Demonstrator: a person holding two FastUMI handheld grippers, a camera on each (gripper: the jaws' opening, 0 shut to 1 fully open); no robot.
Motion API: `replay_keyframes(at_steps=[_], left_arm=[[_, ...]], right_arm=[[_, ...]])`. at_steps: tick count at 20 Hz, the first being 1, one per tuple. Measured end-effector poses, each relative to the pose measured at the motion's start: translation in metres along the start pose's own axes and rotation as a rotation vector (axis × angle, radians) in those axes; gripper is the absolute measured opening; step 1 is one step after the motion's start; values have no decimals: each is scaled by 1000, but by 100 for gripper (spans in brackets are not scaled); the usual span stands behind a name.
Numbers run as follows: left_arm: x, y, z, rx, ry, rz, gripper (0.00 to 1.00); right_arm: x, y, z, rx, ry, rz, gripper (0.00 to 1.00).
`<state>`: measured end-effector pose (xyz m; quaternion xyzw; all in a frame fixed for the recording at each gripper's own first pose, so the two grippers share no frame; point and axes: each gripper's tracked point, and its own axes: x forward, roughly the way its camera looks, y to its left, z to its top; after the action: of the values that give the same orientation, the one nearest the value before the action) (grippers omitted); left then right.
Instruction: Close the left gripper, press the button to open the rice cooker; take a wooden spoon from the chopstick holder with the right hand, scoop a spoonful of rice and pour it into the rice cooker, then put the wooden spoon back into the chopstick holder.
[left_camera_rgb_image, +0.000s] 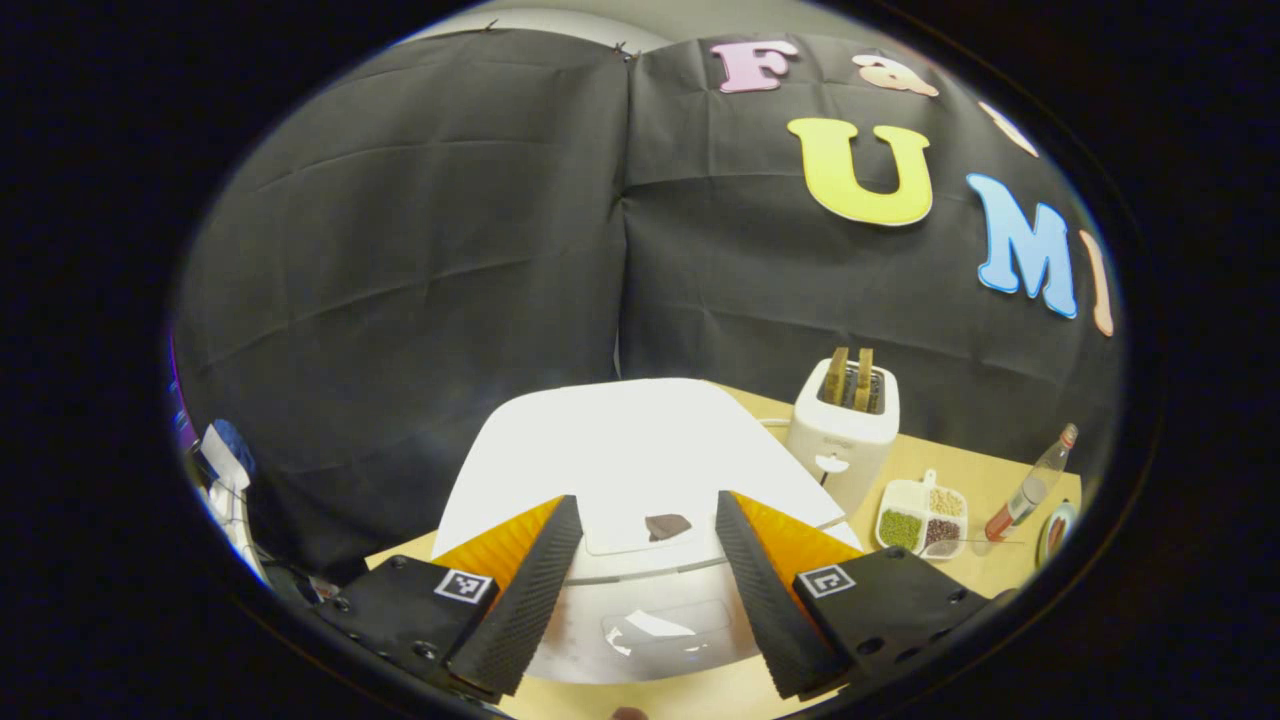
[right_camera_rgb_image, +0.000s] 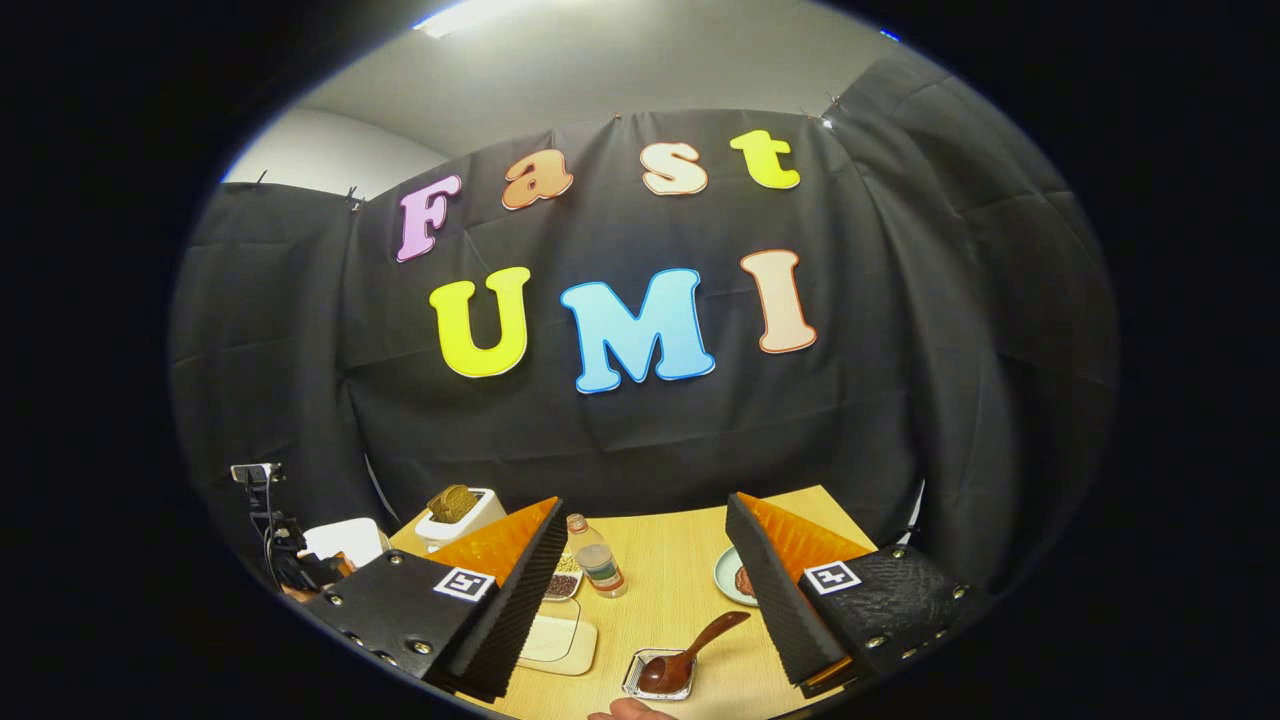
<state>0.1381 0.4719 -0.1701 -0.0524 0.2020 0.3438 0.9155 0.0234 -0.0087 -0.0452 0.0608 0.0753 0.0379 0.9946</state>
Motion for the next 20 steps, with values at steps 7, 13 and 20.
replay_keyframes(at_steps=[7,13,20], left_arm=[[-3,-2,2,-7,15,-29,93],[-25,-14,49,-13,-110,-121,97],[-134,-80,173,-29,-373,-290,96]], right_arm=[[-3,0,-5,11,4,1,96],[-11,-24,7,-14,-42,-43,96],[-22,-50,30,-75,-128,-92,96]])
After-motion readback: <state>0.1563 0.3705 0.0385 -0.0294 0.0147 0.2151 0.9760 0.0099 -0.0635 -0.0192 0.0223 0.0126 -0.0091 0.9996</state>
